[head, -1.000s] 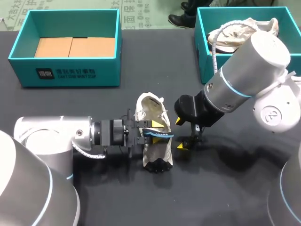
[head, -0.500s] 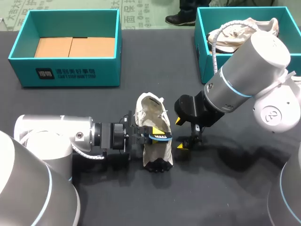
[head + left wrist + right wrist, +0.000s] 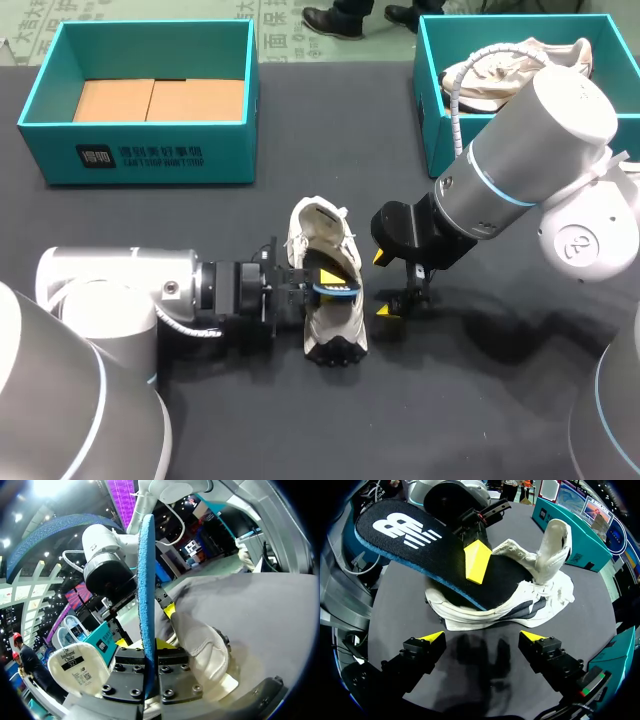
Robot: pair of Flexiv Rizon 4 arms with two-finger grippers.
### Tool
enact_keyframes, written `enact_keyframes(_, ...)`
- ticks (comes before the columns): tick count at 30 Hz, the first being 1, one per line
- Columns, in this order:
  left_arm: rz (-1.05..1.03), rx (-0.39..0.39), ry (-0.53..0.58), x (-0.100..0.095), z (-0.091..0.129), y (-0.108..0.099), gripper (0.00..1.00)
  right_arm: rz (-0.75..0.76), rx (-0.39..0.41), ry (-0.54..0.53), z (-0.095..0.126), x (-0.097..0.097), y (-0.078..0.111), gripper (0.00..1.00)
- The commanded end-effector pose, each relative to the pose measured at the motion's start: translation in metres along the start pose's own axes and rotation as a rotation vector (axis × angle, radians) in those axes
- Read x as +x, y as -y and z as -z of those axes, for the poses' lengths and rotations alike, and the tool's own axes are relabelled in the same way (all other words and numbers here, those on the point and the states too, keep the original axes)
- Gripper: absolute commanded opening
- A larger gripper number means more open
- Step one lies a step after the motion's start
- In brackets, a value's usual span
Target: Take the shoe out of the shoebox, open the shoe tongue, remove and reinsert the insole, then place the shoe into the shoebox
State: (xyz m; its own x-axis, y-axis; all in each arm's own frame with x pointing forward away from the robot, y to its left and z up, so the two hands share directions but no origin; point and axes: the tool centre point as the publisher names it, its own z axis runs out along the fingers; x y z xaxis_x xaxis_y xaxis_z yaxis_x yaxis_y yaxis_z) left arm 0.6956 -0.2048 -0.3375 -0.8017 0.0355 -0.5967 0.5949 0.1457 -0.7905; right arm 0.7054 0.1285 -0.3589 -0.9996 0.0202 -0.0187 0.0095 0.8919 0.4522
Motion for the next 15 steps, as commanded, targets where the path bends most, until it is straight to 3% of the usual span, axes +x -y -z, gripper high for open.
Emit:
enact_keyframes(1, 0.016, -0.025, 0.001, -0.001, -0.007, -0.008, 0.0, 0.001, -0.001, 0.001, -0.001, 0.001, 0.0, 1.0)
enact_keyframes(10, 0.056, -0.037, 0.005, -0.004, -0.007, -0.022, 0.0, 0.001, -0.001, 0.001, -0.001, 0.001, 0.0, 1.0)
enact_keyframes(15, 0.081, -0.026, 0.002, -0.004, -0.004, -0.019, 0.0, 0.001, -0.001, 0.001, -0.001, 0.001, 0.0, 1.0)
